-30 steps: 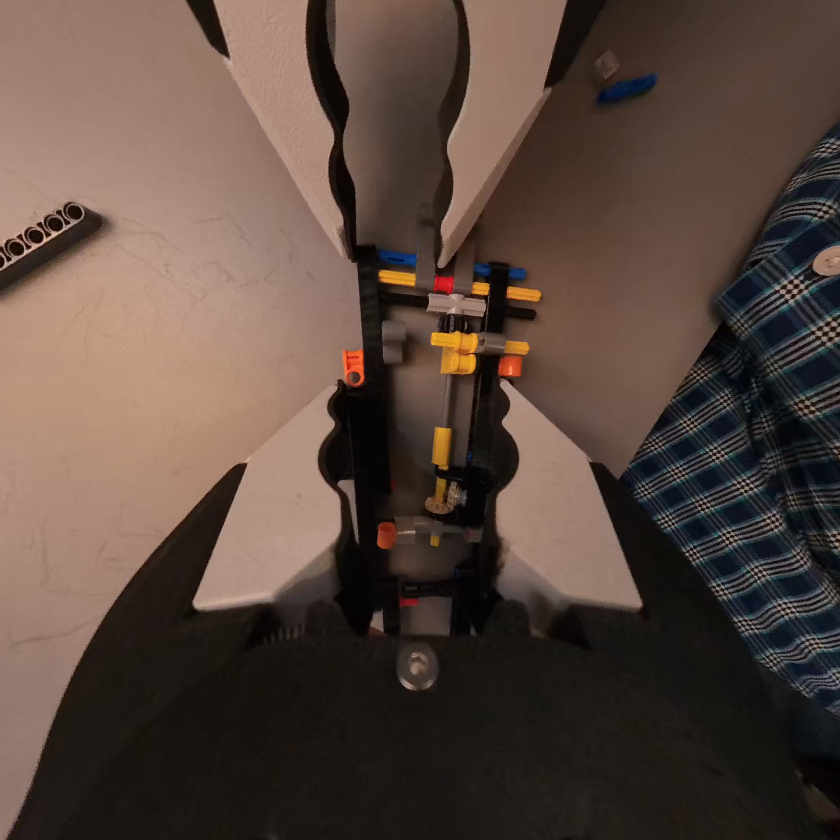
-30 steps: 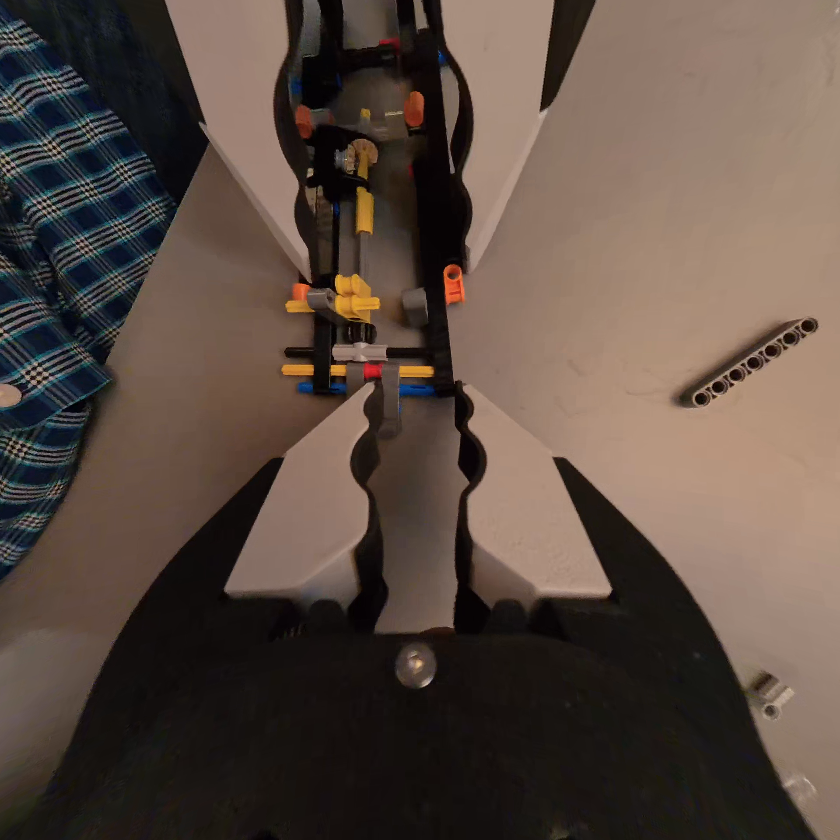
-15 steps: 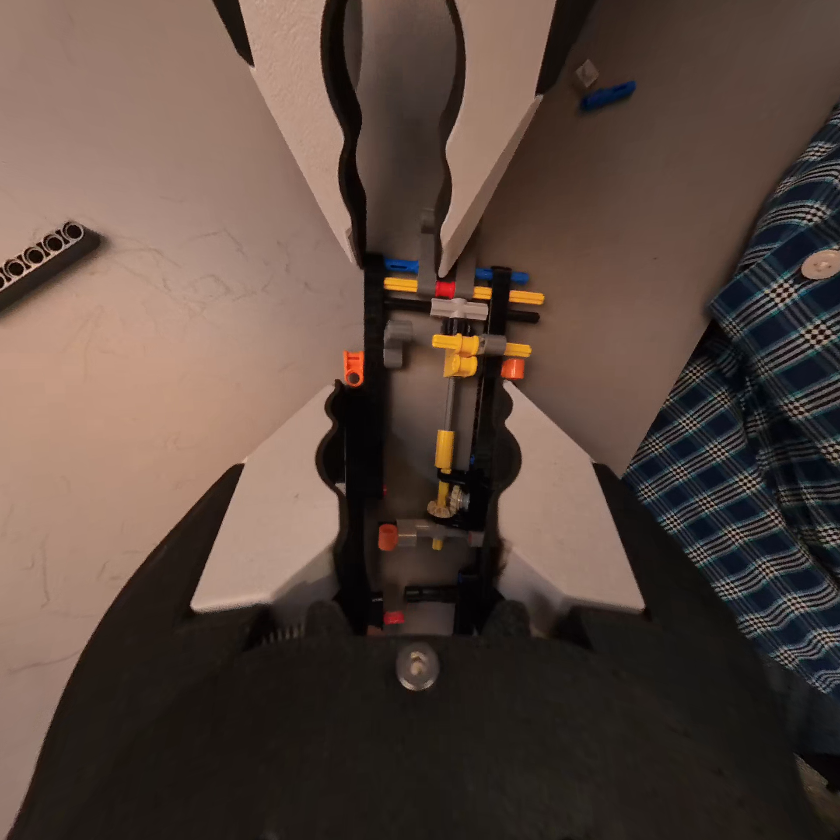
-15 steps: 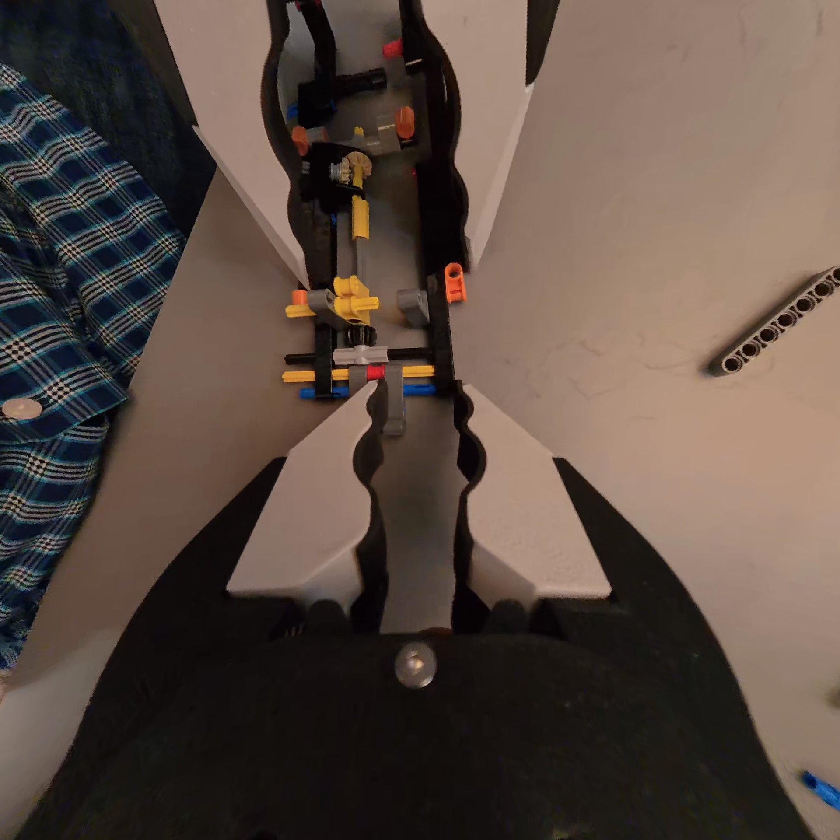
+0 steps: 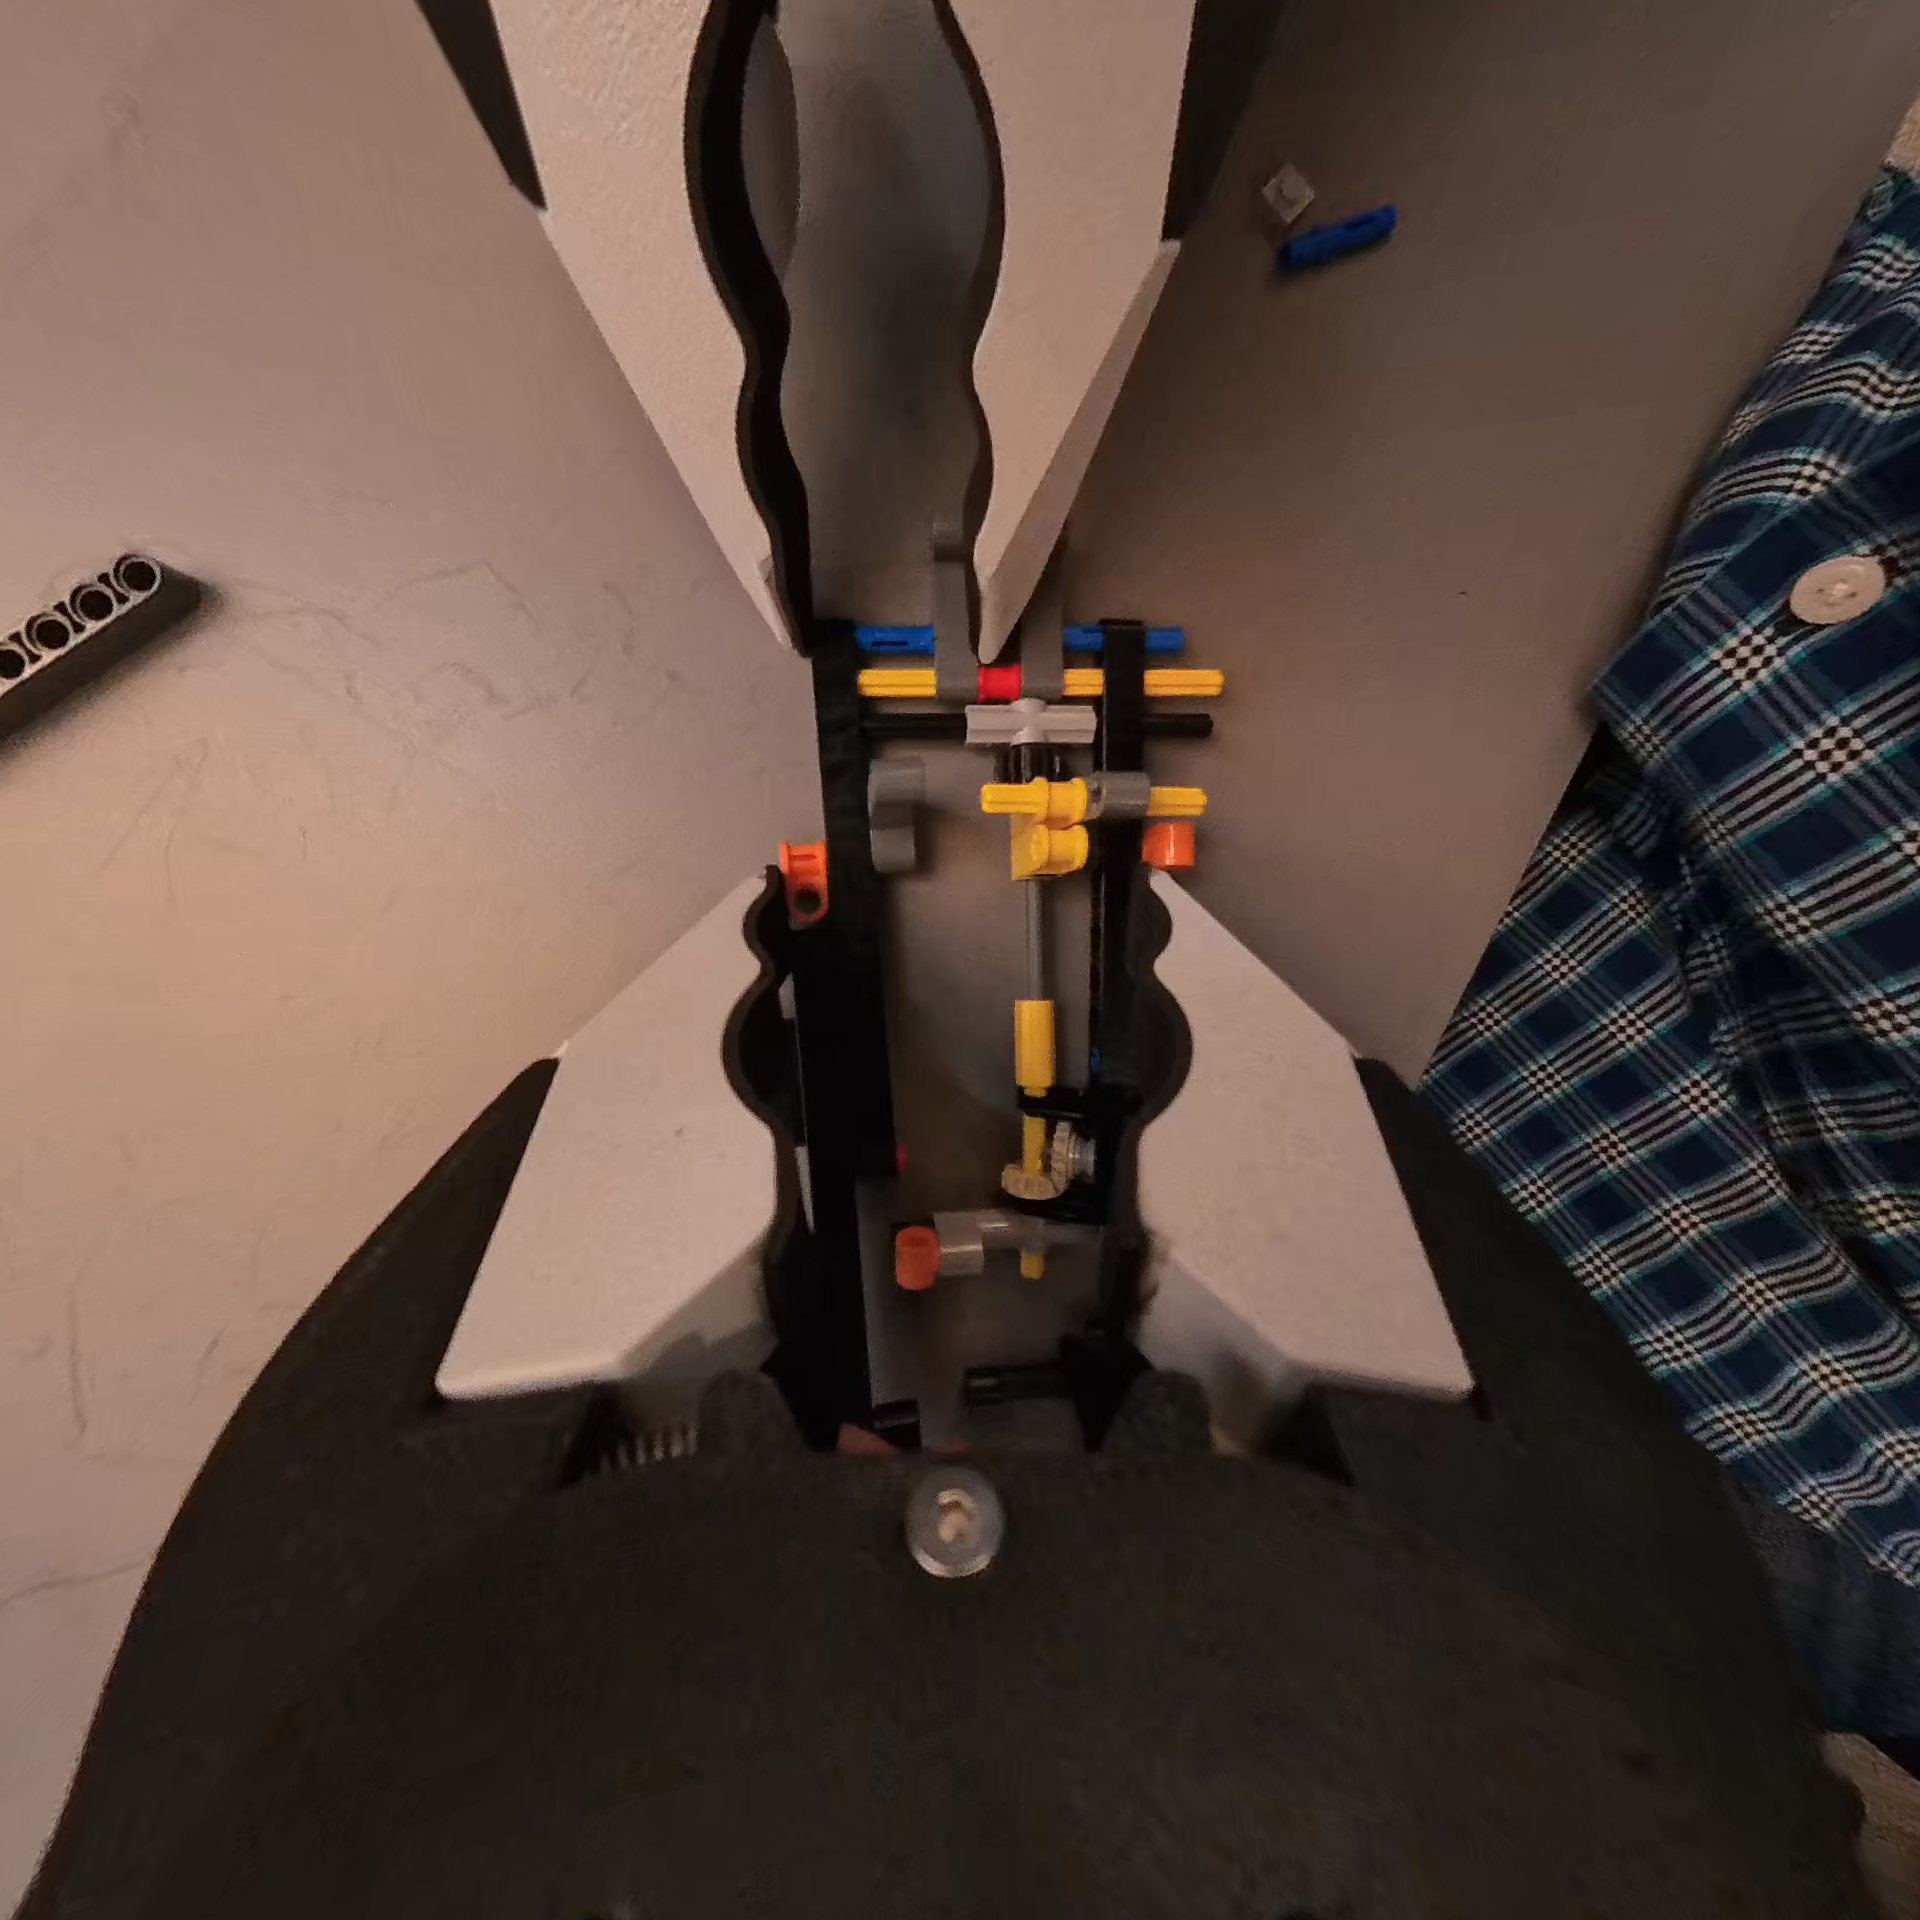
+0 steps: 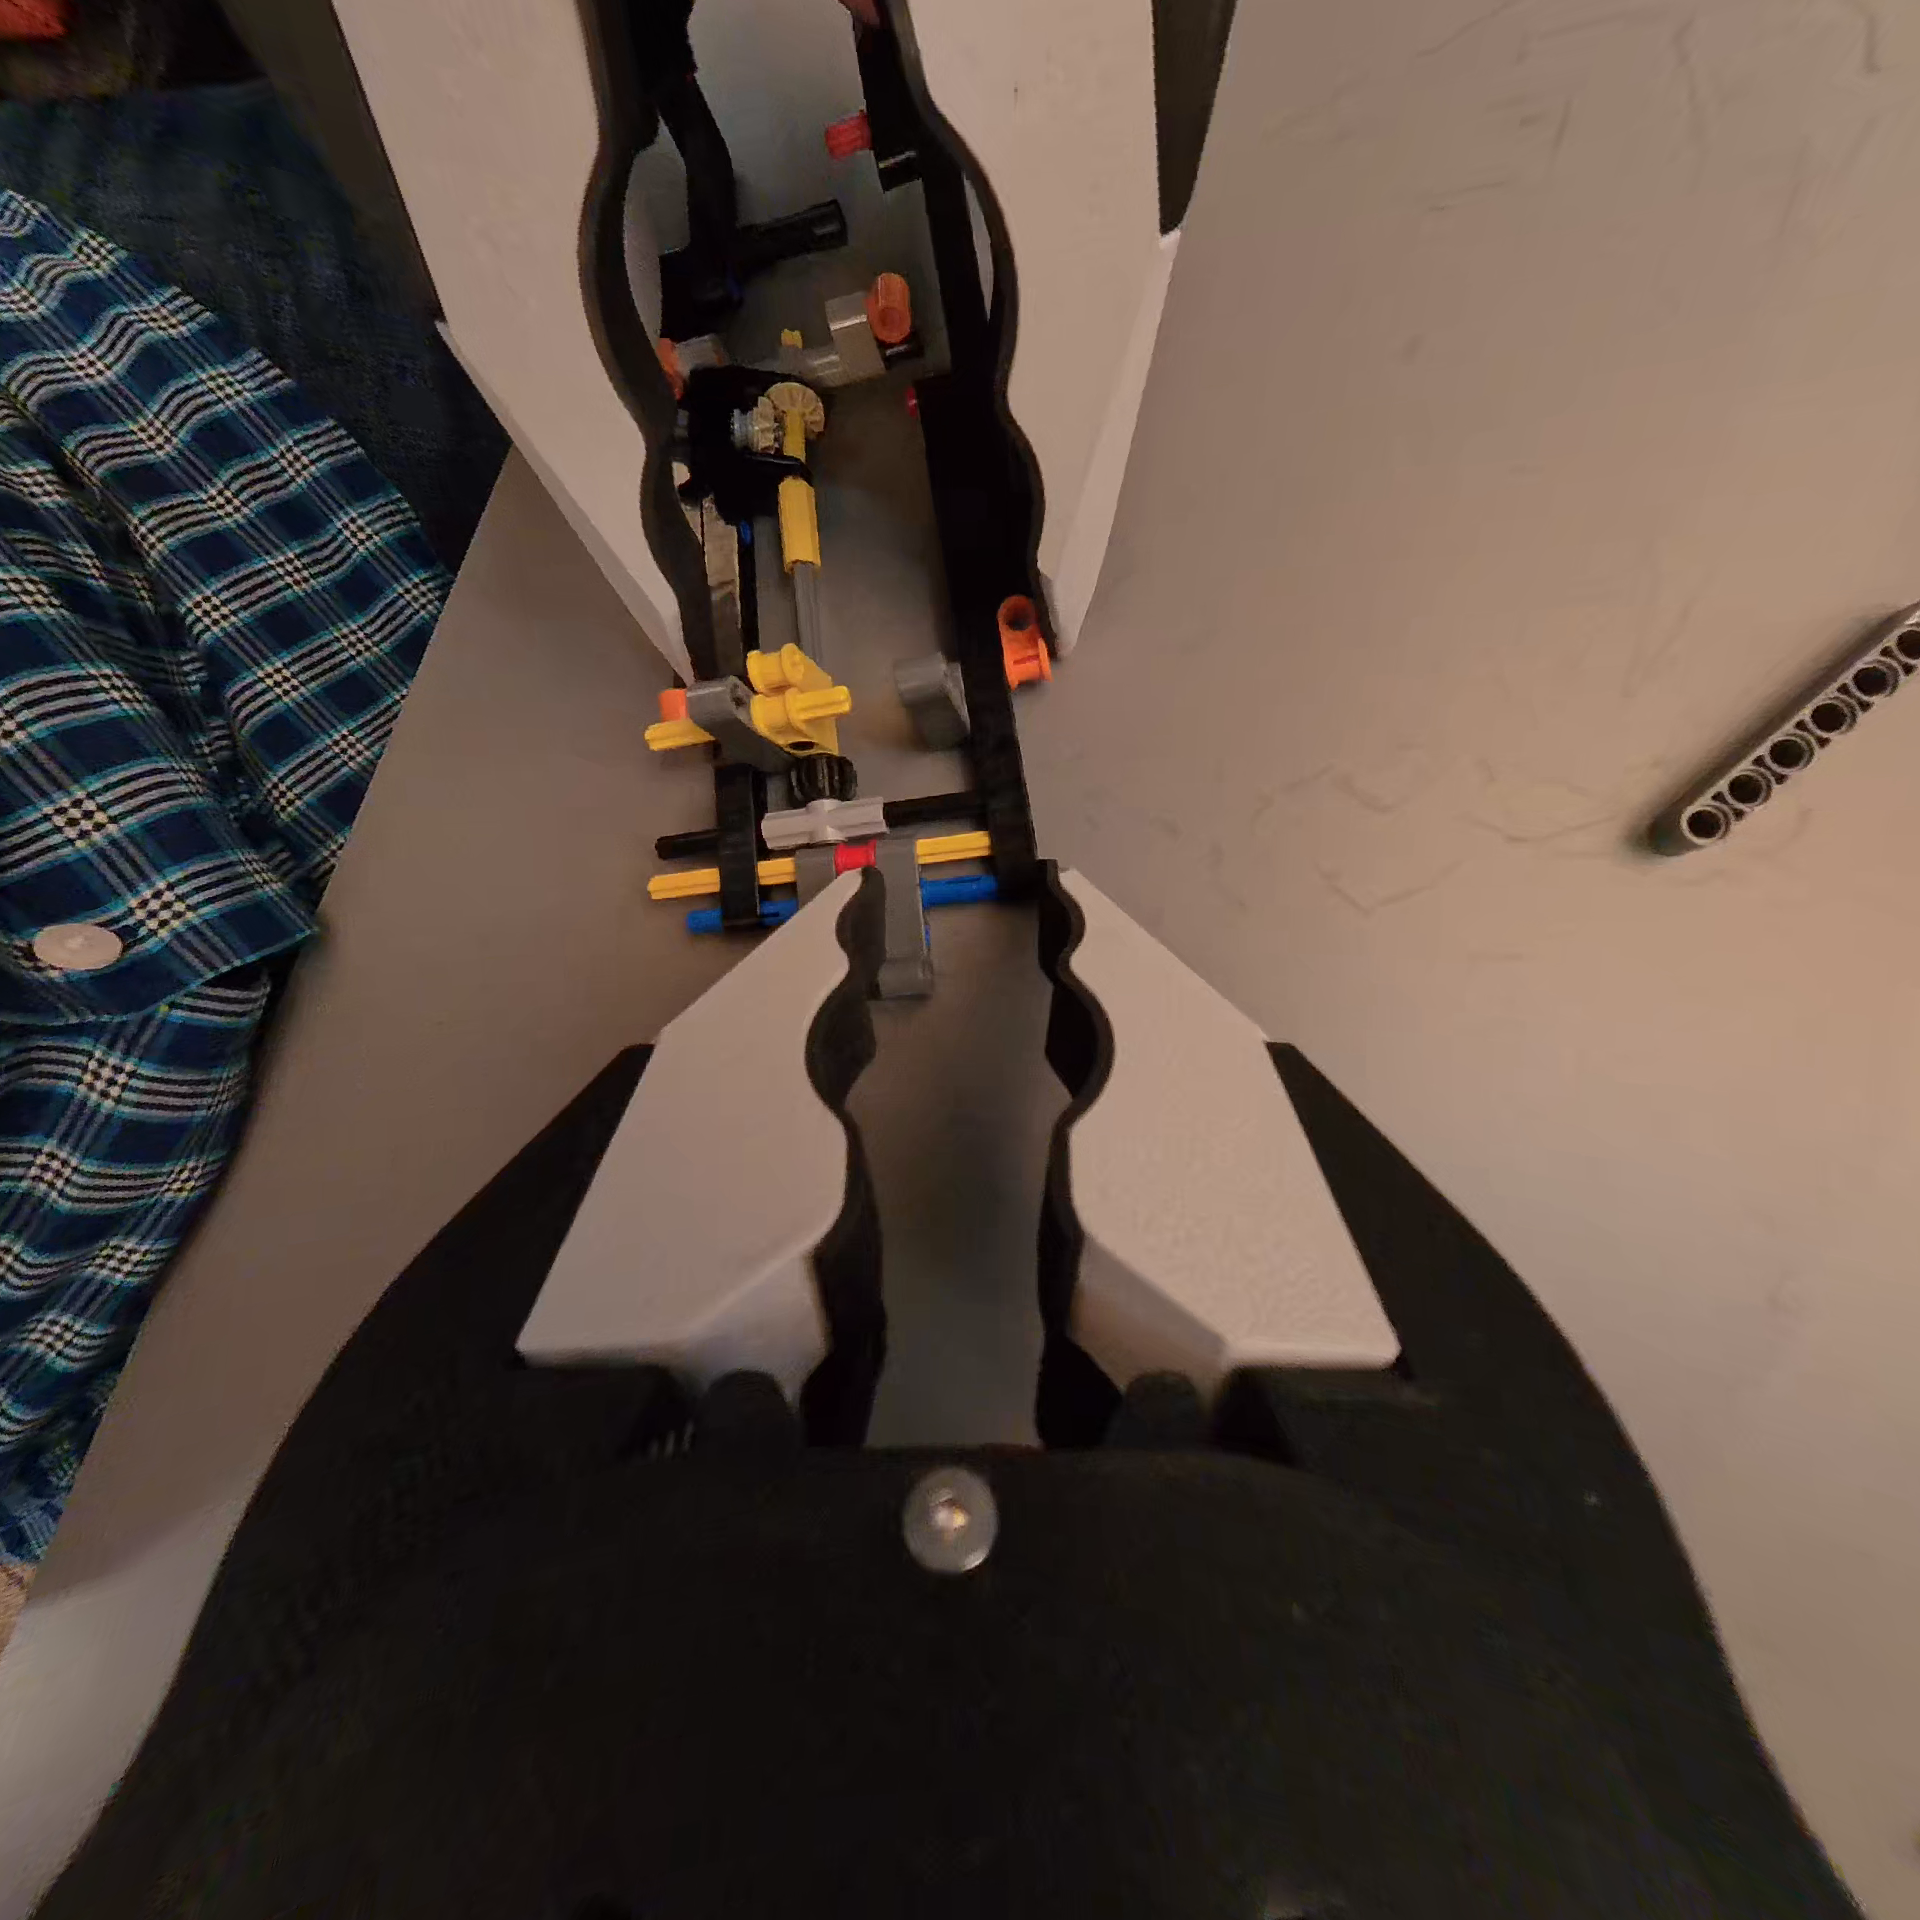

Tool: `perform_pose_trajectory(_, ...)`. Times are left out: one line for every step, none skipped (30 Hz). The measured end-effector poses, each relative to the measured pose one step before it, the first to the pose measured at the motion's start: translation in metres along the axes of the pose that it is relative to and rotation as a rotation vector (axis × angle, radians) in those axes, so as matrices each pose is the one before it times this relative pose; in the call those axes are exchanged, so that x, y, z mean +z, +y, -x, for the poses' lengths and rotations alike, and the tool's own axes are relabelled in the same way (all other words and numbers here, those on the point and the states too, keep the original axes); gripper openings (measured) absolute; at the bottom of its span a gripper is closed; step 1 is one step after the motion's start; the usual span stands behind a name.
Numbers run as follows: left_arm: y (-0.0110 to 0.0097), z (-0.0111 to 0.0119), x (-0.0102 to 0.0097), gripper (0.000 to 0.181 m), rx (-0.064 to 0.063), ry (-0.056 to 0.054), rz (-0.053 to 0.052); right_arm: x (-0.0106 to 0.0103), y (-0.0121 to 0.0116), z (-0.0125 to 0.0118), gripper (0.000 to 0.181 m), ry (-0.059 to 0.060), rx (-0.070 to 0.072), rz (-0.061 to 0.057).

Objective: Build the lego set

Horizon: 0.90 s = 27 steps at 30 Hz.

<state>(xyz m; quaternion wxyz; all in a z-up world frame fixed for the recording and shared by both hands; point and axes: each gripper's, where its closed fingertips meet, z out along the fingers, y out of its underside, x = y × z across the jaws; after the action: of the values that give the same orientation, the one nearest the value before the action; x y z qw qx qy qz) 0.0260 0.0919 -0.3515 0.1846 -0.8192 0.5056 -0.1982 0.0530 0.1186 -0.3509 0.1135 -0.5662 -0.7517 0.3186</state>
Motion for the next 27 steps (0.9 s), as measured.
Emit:
perform_pose_trajectory(-0.00012, -0.00006, -0.00009, 0.063, 0.0006, 0.0015, -0.0021, 0.0, 0.00017, 0.00009, 0.028, 0.0004, 0.0039, -0.0055)
perform_pose_trajectory(-0.00016, -0.00019, 0.00009, 0.063, 0.0017, 0.0012, -0.0023, -0.00011, 0.00016, 0.00001, 0.028, -0.0025, 0.0037, -0.0083)
perform_pose_trajectory(-0.00024, -0.00015, 0.00001, 0.063, 0.0006, 0.0009, -0.0022, -0.00007, 0.00008, 0.0001, 0.028, -0.0038, 0.0053, -0.0073)
perform_pose_trajectory(-0.00088, 0.00094, 0.0, 0.059, -0.0069, -0.0016, -0.0069, 0.00006, 0.00001, 0.00026, 0.028, -0.0012, -0.0016, -0.0025)
perform_pose_trajectory(-0.00125, 0.00071, -0.00001, 0.055, -0.0094, 0.0058, -0.0101, 0.00044, -0.00015, 0.00081, 0.028, -0.0018, -0.0072, 0.0007)
perform_pose_trajectory(-0.00001, 0.00009, 0.00026, 0.053, 0.01, 0.0042, -0.0061, 0.0007, -0.0005, 0.00114, 0.028, -0.0059, -0.0045, -0.0004)
perform_pose_trajectory(-0.00002, -0.00025, -0.00009, 0.053, 0.0093, 0.0005, -0.0007, 0.0003, -0.00021, 0.00057, 0.028, -0.0036, -0.0041, 0.0007)
perform_pose_trajectory(-0.00017, -0.00028, -0.00012, 0.053, 0.0011, -0.0004, 0.0034, 0.00006, 0.00006, -0.00002, 0.028, -0.0006, -0.0031, 0.0017)
perform_pose_trajectory(-0.00011, -0.00038, -0.00003, 0.053, 0.0028, -0.0018, 0.0001, -0.00002, -0.00006, 0.0, 0.028, 0.0007, -0.0001, -0.0021)
perform_pose_trajectory(-0.0002, -0.00025, -0.00008, 0.053, -0.0022, 0.0004, -0.0051, 0.00006, 0.00008, 0.00011, 0.028, 0.0015, 0.0017, -0.0042)
perform_pose_trajectory(-0.00022, -0.00009, -0.00022, 0.053, -0.0013, 0.0001, -0.0059, -0.00006, 0.00001, 0.00013, 0.028, 0.001, 0.0, -0.0026)
perform_pose_trajectory(-0.00004, -0.00028, -0.00009, 0.053, 0.0002, -0.001, -0.0032, 0.00004, -0.00003, -0.00005, 0.028, 0.0012, -0.0033, 0.0012)
perform_pose_trajectory(-0.00018, -0.00046, -0.00011, 0.054, 0.0018, -0.0012, 0.0002, 0.00005, 0.00003, 0.00003, 0.028, 0.0015, -0.0061, 0.0037)
perform_pose_trajectory(-0.00019, -0.0004, -0.0001, 0.053, 0.0022, 0.0, 0.0021, 0.00008, 0.00007, 0.00003, 0.028, -0.0001, -0.005, 0.001)
perform_pose_trajectory(-0.00023, -0.00024, -0.00003, 0.054, 0.0019, 0.0007, 0.0009, 0.0001, -0.00012, 0.0001, 0.028, -0.0018, -0.0029, -0.0002)
perform_pose_trajectory(-0.00012, -0.00021, -0.00011, 0.054, 0.0013, 0.0007, 0.0006, -0.00005, -0.00005, -0.00004, 0.028, 0.0007, -0.0076, 0.0035)
perform_pose_trajectory(-0.00019, -0.00022, -0.00007, 0.054, 0.0008, 0.0009, 0.001, 0.00003, 0.00005, 0.00005, 0.028, 0.0012, -0.0062, 0.0039)
perform_pose_trajectory(-0.00016, -0.0002, -0.0001, 0.054, 0.0018, 0.0009, 0.0004, -0.00004, -0.00001, -0.00003, 0.028, -0.0023, 0.0, 0.0006)
perform_pose_trajectory(-0.00011, -0.00026, -0.00024, 0.054, 0.0003, 0.0022, 0.0025, 0.00015, -0.00013, -0.00001, 0.028, -0.0017, 0.0005, -0.0006)
perform_pose_trajectory(-0.00001, -0.00041, -0.00019, 0.054, 0.0035, 0.0022, 0.0053, 0.00008, -0.00008, 0.00009, 0.028, 0.001, -0.0012, 0.0015)
perform_pose_trajectory(-0.00036, -0.00014, -0.00015, 0.054, -0.0035, 0.0017, 0.0024, 0.00014, 0.00001, 0.00018, 0.028, 0.0008, -0.0031, 0.0036)
perform_pose_trajectory(-0.00044, -0.00049, -0.00057, 0.054, -0.008, 0.0042, -0.0004, 0.00001, 0.00005, -0.00003, 0.028, -0.0002, -0.0029, 0.0034)
perform_pose_trajectory(-0.0023, -0.00261, -0.00205, 0.059, -0.0103, 0.0161, -0.0153, -0.00003, -0.00004, 0.0, 0.028, -0.0009, 0.0002, 0.0023)
perform_pose_trajectory(-0.00406, -0.00218, -0.00325, 0.063, -0.0145, 0.0114, -0.0247, 0.0, 0.00003, -0.00002, 0.028, -0.0011, 0.0004, 0.0017)
perform_pose_trajectory(-0.00147, -0.00146, -0.0025, 0.066, 0.0027, -0.0008, -0.0035, -0.00002, 0.00001, -0.00012, 0.028, -0.0012, 0.0001, 0.0014)
perform_pose_trajectory(0.00036, -0.00317, -0.00012, 0.071, 0.0159, 0.0007, 0.0113, 0.00005, -0.00012, -0.00001, 0.028, 0.0002, -0.0011, 0.0015)
perform_pose_trajectory(-0.00131, -0.00386, 0.00206, 0.076, 0.0068, 0.0068, 0.0027, 0.00019, -0.00032, 0.00003, 0.028, 0.0013, -0.0013, -0.0002)
